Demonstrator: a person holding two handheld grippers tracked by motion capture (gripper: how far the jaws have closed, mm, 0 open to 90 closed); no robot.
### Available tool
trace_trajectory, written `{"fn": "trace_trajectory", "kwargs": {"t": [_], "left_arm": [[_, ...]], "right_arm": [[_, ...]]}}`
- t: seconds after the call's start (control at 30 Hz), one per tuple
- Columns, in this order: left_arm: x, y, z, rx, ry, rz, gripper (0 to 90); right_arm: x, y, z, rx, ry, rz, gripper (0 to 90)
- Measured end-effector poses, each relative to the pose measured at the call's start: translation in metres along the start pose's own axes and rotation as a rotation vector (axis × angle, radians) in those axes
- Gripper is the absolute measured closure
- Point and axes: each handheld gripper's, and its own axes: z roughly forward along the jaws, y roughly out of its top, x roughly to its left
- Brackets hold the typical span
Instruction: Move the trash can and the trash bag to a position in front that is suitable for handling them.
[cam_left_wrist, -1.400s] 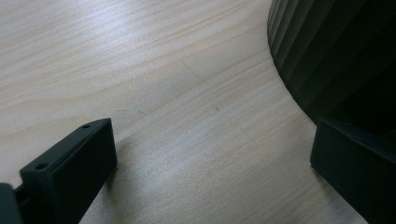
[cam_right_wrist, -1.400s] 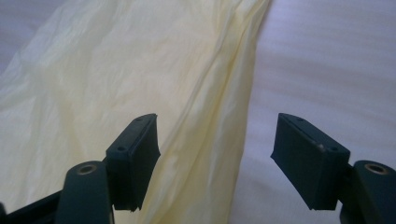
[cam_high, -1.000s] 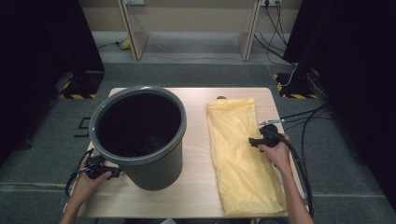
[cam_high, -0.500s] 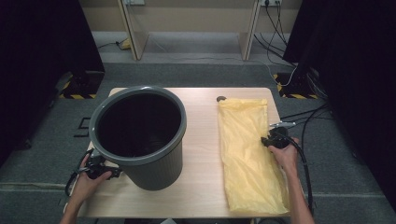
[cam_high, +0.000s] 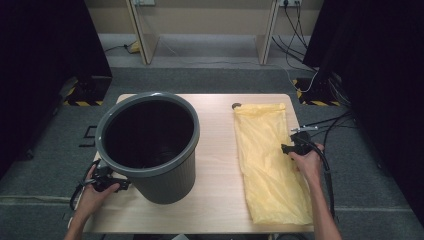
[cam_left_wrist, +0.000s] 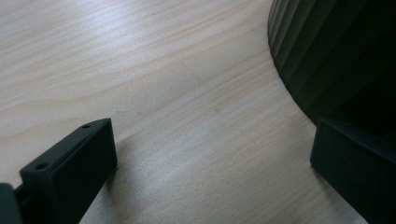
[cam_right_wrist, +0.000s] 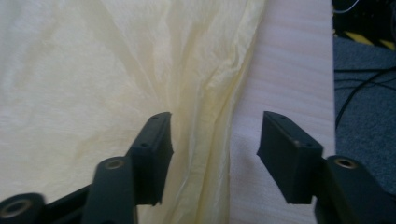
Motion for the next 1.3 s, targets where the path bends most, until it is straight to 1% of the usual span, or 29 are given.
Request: {"fn": "trace_trajectory", "kwargs": {"t": [0.03, 0.07, 0.1, 0.13, 0.17, 0.2, 0.23, 0.27, 0.3, 0.33, 0.37, 0.4, 0.43, 0.5, 0.53, 0.57, 0.6, 0.67, 0.7, 0.73, 0.77, 0.8, 0.83, 0.93, 1.0, 1.07, 1.17, 1.3], "left_arm": [[0.000, 0.000, 0.000, -0.001, -0.002, 0.002, 0.0], [0.000, 0.000, 0.000, 0.000, -0.007, 0.006, 0.0], [0.001, 0.001, 0.001, 0.000, -0.014, 0.013, 0.0], [0.001, 0.001, 0.001, -0.003, -0.015, 0.013, 0.0], [0.001, 0.001, 0.001, -0.001, -0.015, 0.013, 0.0], [0.001, 0.001, 0.001, -0.004, -0.015, 0.012, 0.0], [0.002, 0.000, 0.000, -0.009, -0.016, 0.004, 0.1], [0.002, 0.000, -0.001, -0.016, -0.016, -0.002, 2.0], [0.003, -0.001, -0.003, -0.023, -0.025, -0.008, 4.4], [0.004, -0.002, -0.006, -0.039, -0.040, -0.025, 9.8], [0.005, -0.003, -0.011, -0.061, -0.055, -0.050, 20.1], [0.006, -0.004, -0.015, -0.085, -0.065, -0.071, 21.6], [0.007, -0.004, -0.020, -0.105, -0.065, -0.083, 13.8], [0.006, -0.005, -0.031, -0.138, -0.071, -0.079, 18.6], [0.004, -0.005, -0.037, -0.152, -0.081, -0.077, 16.1], [0.000, -0.004, -0.043, -0.166, -0.103, -0.066, 14.8], [-0.003, -0.004, -0.046, -0.172, -0.112, -0.059, 15.4], [-0.013, -0.001, -0.054, -0.176, -0.121, -0.029, 15.1], [-0.018, 0.000, -0.056, -0.179, -0.123, -0.015, 15.1], [-0.021, 0.001, -0.058, -0.174, -0.115, -0.004, 15.7], [-0.024, 0.002, -0.059, -0.166, -0.095, 0.016, 15.6], [-0.026, 0.003, -0.060, -0.163, -0.082, 0.027, 15.1], [-0.027, 0.003, -0.061, -0.158, -0.081, 0.027, 15.7], [-0.028, 0.005, -0.059, -0.149, -0.092, 0.002, 16.1], [-0.030, 0.007, -0.058, -0.144, -0.088, 0.007, 16.2], [-0.032, 0.010, -0.054, -0.147, -0.100, -0.002, 16.1], [-0.036, 0.015, -0.049, -0.145, -0.116, -0.016, 16.1], [-0.042, 0.026, -0.046, -0.164, -0.102, -0.012, 16.2]], "right_arm": [[0.004, 0.003, -0.009, -0.025, -0.003, -0.005, 36.4], [0.008, 0.005, -0.018, -0.044, -0.001, -0.017, 34.9], [0.017, 0.011, -0.033, -0.074, 0.012, -0.035, 30.9], [0.017, 0.011, -0.033, -0.074, 0.012, -0.035, 30.9], [0.024, 0.014, -0.042, -0.094, 0.022, -0.042, 29.7], [0.033, 0.017, -0.051, -0.115, 0.042, -0.054, 28.3], [0.038, 0.019, -0.056, -0.122, 0.057, -0.057, 26.4], [0.047, 0.021, -0.062, -0.131, 0.088, -0.067, 25.9], [0.053, 0.021, -0.066, -0.135, 0.105, -0.078, 26.0], [0.060, 0.021, -0.069, -0.138, 0.122, -0.092, 25.9], [0.066, 0.021, -0.072, -0.141, 0.136, -0.107, 25.9], [0.073, 0.021, -0.074, -0.144, 0.146, -0.121, 25.9], [0.079, 0.020, -0.076, -0.143, 0.158, -0.132, 25.9], [0.091, 0.020, -0.078, -0.142, 0.186, -0.155, 25.8], [0.096, 0.020, -0.079, -0.139, 0.198, -0.163, 25.8], [0.102, 0.020, -0.079, -0.132, 0.206, -0.169, 25.8], [0.107, 0.020, -0.080, -0.131, 0.211, -0.174, 25.7], [0.115, 0.021, -0.079, -0.138, 0.221, -0.192, 25.6], [0.119, 0.021, -0.079, -0.137, 0.225, -0.193, 25.6], [0.122, 0.021, -0.079, -0.143, 0.234, -0.196, 25.6], [0.124, 0.021, -0.080, -0.144, 0.244, -0.192, 25.6], [0.127, 0.021, -0.080, -0.143, 0.258, -0.188, 25.7], [0.131, 0.021, -0.080, -0.146, 0.269, -0.191, 25.6], [0.139, 0.021, -0.077, -0.147, 0.283, -0.205, 25.7], [0.144, 0.022, -0.074, -0.143, 0.298, -0.213, 25.7], [0.149, 0.022, -0.072, -0.147, 0.305, -0.220, 25.7], [0.153, 0.022, -0.073, -0.155, 0.326, -0.219, 25.7], [0.156, 0.023, -0.075, -0.163, 0.332, -0.219, 25.7]]}}
